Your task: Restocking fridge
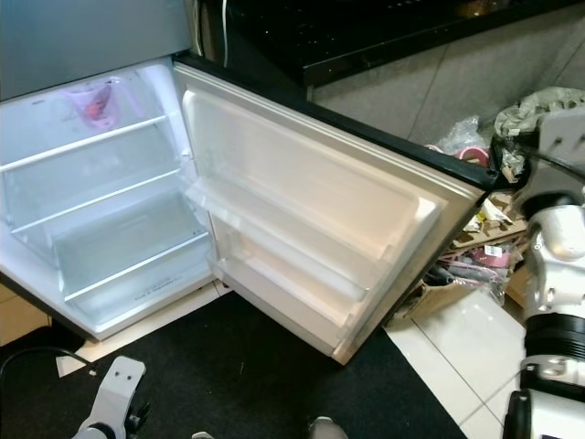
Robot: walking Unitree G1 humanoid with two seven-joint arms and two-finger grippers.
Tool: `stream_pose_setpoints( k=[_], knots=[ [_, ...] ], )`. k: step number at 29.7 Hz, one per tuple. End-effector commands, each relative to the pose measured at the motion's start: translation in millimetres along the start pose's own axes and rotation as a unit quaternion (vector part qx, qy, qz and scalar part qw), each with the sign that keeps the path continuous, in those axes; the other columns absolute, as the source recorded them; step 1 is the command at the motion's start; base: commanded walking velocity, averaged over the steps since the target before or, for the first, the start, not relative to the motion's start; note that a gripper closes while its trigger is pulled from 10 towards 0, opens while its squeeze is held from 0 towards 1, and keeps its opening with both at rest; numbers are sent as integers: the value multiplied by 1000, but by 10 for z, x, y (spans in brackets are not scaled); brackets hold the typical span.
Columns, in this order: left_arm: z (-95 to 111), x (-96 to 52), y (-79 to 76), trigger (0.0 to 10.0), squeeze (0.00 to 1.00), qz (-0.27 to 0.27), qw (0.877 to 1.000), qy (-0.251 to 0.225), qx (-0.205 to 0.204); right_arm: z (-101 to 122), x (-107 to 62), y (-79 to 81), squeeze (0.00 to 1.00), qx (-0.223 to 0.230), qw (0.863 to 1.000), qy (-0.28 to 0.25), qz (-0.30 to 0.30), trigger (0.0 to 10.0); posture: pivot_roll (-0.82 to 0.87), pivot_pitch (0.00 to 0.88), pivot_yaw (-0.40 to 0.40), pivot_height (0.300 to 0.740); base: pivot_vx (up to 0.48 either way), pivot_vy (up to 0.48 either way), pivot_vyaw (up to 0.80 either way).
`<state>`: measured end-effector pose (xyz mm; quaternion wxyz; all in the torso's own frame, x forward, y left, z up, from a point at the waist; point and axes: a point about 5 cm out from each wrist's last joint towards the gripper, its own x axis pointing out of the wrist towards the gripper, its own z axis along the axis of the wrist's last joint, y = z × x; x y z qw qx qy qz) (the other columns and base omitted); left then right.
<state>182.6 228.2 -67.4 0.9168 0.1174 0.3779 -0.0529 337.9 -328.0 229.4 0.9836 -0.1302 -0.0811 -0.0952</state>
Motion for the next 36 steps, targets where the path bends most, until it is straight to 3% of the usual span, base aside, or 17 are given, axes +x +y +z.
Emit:
stream_pose_setpoints(
  k=[1, 8, 13, 14, 15, 16, 17, 18, 19, 20, 21, 22, 25, 28, 29, 33, 36],
  knots=[
    [-97, -37, 28, 10000, 0, 2, 1000, 17, 4, -192, -43, 169, 0, 8, 998, 33, 43, 10000, -71, 181, 19, 727, 0, 0, 0],
    [-124, -50, 43, 10000, 0, 4, 1000, 21, 5, -225, -114, 480, 0, 12, 982, 26, 184, 10000, -74, 184, 19, 727, 0, 0, 0],
    [-128, -52, 41, 10000, 0, 2, 1000, 21, 5, -226, -278, 736, 0, 6, 954, 21, 298, 10000, -76, 185, 19, 727, 0, 0, 0],
    [-130, -53, 42, 10000, 0, 2, 1000, 22, 5, -200, -378, 913, 0, 6, 937, 16, 348, 10000, -78, 187, 20, 727, 0, 0, 0],
    [-130, -53, 42, 10000, 0, 2, 1000, 22, 5, -200, -378, 913, 0, 6, 937, 16, 348, 10000, -78, 187, 20, 727, 0, 0, 0],
    [-139, -57, 48, 10000, 0, 2, 1000, 24, 6, -100, -665, 1372, 0, 15, 888, 2, 460, 10000, -81, 191, 20, 727, 0, 0, 0],
    [-139, -57, 48, 10000, 0, 2, 1000, 24, 6, -100, -665, 1372, 0, 15, 888, 2, 460, 10000, -81, 191, 20, 727, 0, 0, 0],
    [-145, -59, 52, 10000, 0, 2, 1000, 25, 7, -30, -861, 1626, 0, 21, 855, -7, 519, 10000, -81, 192, 21, 727, 0, 0, 0],
    [-153, -62, 54, 10000, 0, 2, 1000, 27, 7, 99, -1125, 1903, 0, 45, 807, -24, 588, 10000, -80, 194, 21, 727, 0, 0, 0],
    [-153, -62, 54, 10000, 0, 2, 1000, 27, 7, 99, -1125, 1903, 0, 45, 807, -24, 588, 10000, -80, 194, 21, 727, 0, 0, 0],
    [-158, -64, 54, 10000, 0, 2, 1000, 28, 8, 214, -1336, 2069, 0, 71, 768, -39, 636, 10000, -80, 194, 21, 727, 0, 0, 0],
    [-164, -66, 53, 10000, 0, 2, 1000, 29, 7, 352, -1458, 2166, 0, 102, 744, -58, 657, 10000, -75, 195, 20, 727, 0, 0, 0],
    [-168, -67, 51, 10000, 0, 2, 1000, 30, 7, 429, -1478, 2193, 0, 117, 739, -70, 659, 10000, -73, 196, 19, 727, 0, 0, 0],
    [-189, -74, 37, 10000, 0, 1, 999, 33, 7, 256, -1086, 1986, 0, 76, 816, -58, 571, 10000, -76, 194, 17, 727, 0, 0, 0],
    [-197, -76, 34, 10000, 0, 1, 999, 34, 7, 185, -1016, 1919, 0, 63, 830, -49, 552, 10000, -76, 193, 16, 727, 0, 0, 0],
    [-225, -87, 37, 10000, 0, 3, 999, 38, 6, 13, -937, 1725, 0, 38, 857, -17, 514, 10000, -75, 193, 11, 727, 0, 0, 0],
    [-238, -93, 42, 10000, 0, 4, 999, 41, 5, -18, -975, 1677, 0, 34, 862, 3, 505, 10000, -76, 194, 11, 727, 0, 0, 0]
  ],
)
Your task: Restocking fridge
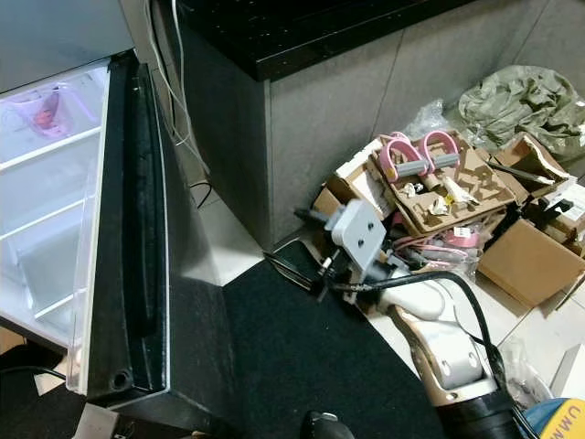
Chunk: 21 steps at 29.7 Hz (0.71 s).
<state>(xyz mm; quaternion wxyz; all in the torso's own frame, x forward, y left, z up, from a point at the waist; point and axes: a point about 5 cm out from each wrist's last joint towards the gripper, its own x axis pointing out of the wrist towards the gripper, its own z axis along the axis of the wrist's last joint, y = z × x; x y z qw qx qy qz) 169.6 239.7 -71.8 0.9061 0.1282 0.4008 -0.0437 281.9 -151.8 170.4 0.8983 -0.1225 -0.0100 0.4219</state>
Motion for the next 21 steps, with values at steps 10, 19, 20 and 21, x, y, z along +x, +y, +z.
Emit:
stream_pose_setpoints(
  k=[10, 19, 20, 21],
  knots=[
    [-91, -19, -61, 10000, 0, -5, 1000, 16, -2, -408, -50, 43, 0, 41, 996, 63, -47, 10000, -78, 195, 5, 727, 0, 0, 0],
    [-153, -39, -65, 10000, 0, -2, 1000, 27, -5, -1481, -327, 259, 0, 111, 948, 252, -158, 10000, -68, 198, -2, 727, 0, 0, 0],
    [-190, -52, -61, 10000, 0, -1, 999, 35, -4, -1702, -422, 385, 0, 125, 930, 295, -181, 10000, -68, 199, -3, 727, 0, 0, 0],
    [-225, -65, -57, 10000, 0, 1, 999, 42, -2, -1852, -497, 485, 0, 138, 914, 327, -198, 10000, -67, 199, -4, 727, 0, 0, 0]
  ],
)
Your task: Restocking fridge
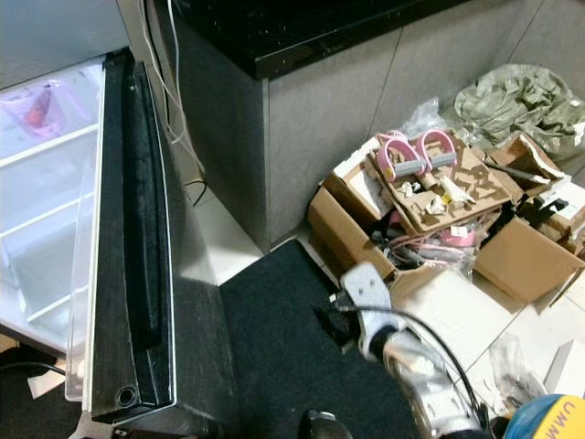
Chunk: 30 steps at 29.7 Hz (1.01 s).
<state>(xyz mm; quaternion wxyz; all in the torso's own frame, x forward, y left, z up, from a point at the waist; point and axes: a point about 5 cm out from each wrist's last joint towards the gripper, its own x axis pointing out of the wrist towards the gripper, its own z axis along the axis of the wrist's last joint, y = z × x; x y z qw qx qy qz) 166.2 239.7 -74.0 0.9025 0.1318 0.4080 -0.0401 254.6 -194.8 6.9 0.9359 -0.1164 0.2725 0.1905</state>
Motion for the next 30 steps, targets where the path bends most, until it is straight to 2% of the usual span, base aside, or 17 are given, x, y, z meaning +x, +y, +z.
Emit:
stream_pose_setpoints(
  k=[1, 3, 4, 6, 7, 8, 10, 14, 19, 23, 30],
  knots=[
    [-188, -55, -46, 10000, 0, -3, 999, 34, -4, -290, -33, 66, 0, 6, 999, 50, -14, 10000, -67, 199, -4, 727, 0, 0, 0],
    [-269, -84, -45, 10000, 0, -2, 999, 51, -2, -675, -87, 129, 0, 34, 990, 120, -68, 10000, -67, 198, -6, 727, 0, 0, 0],
    [-269, -84, -45, 10000, 0, -2, 999, 51, -2, -675, -87, 129, 0, 34, 990, 120, -68, 10000, -67, 198, -6, 727, 0, 0, 0],
    [-329, -105, -52, 10000, 0, 0, 998, 63, -11, -940, -177, 144, 0, 53, 977, 168, -117, 10000, -60, 199, -9, 727, 0, 0, 0],
    [-329, -105, -52, 10000, 0, 0, 998, 63, -11, -940, -177, 144, 0, 53, 977, 168, -117, 10000, -60, 199, -9, 727, 0, 0, 0],
    [-360, -117, -45, 10000, 0, 3, 997, 69, -20, -1037, -229, 138, 0, 67, 970, 184, -141, 10000, -62, 200, -9, 727, 0, 0, 0],
    [-384, -127, -37, 10000, 0, 7, 997, 74, -30, -1102, -264, 136, 0, 80, 965, 192, -158, 10000, -61, 199, -10, 727, 0, 0, 0],
    [-443, -155, 12, 10000, 0, 22, 995, 87, -48, -1178, -298, 182, 0, 106, 962, 186, -172, 10000, -60, 198, -11, 727, 0, 0, 0],
    [-514, -196, 98, 10000, 0, 47, 990, 98, -90, -1193, -263, 322, 0, 111, 966, 169, -159, 10000, -65, 191, -17, 727, 0, 0, 0],
    [-521, -201, 105, 10000, 0, 50, 989, 99, -97, -1188, -244, 361, 0, 112, 967, 165, -157, 10000, -64, 189, -20, 727, -126, 0, 0],
    [-516, -195, 78, 10000, 0, 44, 990, 98, -94, -1194, -230, 415, 0, 113, 968, 160, -154, 10000, -64, 185, -18, 727, -456, 0, 0]
  ],
)
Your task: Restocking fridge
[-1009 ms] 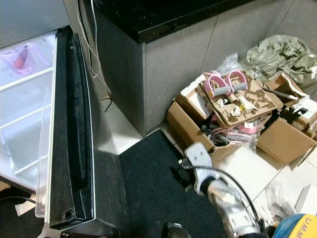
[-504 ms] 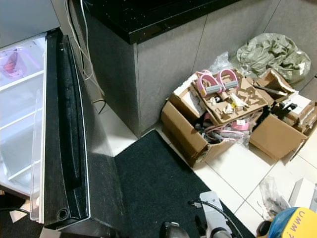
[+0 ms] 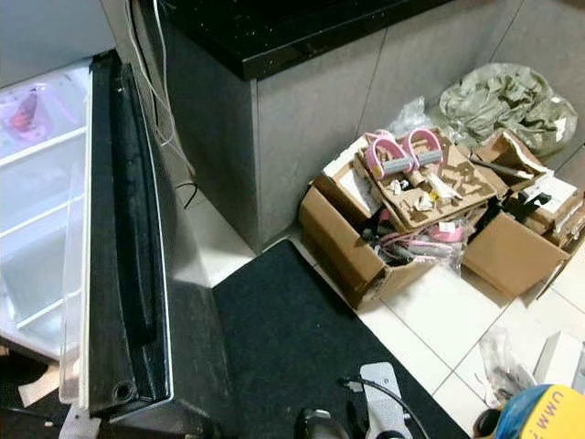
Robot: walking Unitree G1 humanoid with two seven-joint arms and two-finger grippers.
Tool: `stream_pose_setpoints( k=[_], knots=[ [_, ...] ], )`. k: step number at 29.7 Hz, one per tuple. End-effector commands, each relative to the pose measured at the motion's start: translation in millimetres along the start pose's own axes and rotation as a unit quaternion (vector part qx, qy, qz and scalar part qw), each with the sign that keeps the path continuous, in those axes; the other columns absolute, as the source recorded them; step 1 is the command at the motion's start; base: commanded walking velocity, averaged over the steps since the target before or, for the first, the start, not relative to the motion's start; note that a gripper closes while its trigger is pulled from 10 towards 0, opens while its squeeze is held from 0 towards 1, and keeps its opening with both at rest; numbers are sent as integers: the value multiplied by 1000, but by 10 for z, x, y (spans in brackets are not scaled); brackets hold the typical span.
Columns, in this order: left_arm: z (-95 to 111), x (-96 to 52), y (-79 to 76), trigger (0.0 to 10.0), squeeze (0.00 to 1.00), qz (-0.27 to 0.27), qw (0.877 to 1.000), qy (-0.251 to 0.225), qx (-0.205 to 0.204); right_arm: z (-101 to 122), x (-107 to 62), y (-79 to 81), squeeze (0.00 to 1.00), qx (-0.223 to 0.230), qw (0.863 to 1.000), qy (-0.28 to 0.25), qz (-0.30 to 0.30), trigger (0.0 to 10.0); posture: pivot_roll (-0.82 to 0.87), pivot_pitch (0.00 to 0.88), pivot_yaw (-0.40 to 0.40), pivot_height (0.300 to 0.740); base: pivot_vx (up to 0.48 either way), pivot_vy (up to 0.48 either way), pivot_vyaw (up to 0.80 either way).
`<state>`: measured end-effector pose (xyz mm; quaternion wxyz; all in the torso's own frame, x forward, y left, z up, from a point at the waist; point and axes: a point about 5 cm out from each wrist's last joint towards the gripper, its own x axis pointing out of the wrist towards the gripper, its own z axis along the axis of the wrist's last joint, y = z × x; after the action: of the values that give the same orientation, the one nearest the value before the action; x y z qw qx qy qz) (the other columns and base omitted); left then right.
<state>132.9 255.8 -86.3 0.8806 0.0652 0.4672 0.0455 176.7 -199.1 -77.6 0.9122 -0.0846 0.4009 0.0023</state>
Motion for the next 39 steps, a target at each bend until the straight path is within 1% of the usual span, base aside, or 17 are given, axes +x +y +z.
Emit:
stream_pose_setpoints(
  k=[1, 12, 21, 39],
  knots=[
    [-155, -46, 37, 10000, 0, 4, 1000, 26, 2, -143, -43, -14, 0, 10, 1000, 19, -7, 10000, -64, 185, -18, 727, -480, 0, 0],
    [-108, -27, -6, 10000, 0, 0, 1000, 18, 6, -162, -49, -22, 0, 12, 1000, 15, -8, 10000, -68, 183, -18, 727, -463, 0, 0],
    [-29, -3, -29, 10000, 0, -3, 1000, 5, 9, -155, -46, -23, 0, 14, 1000, 11, -9, 10000, -72, 183, -14, 727, 0, 0, 0],
    [46, 14, -31, 10000, 0, -4, 1000, -8, 11, -167, -50, -13, 0, 16, 1000, 10, -10, 10000, -77, 181, -10, 727, 0, 0, 0]
  ],
)
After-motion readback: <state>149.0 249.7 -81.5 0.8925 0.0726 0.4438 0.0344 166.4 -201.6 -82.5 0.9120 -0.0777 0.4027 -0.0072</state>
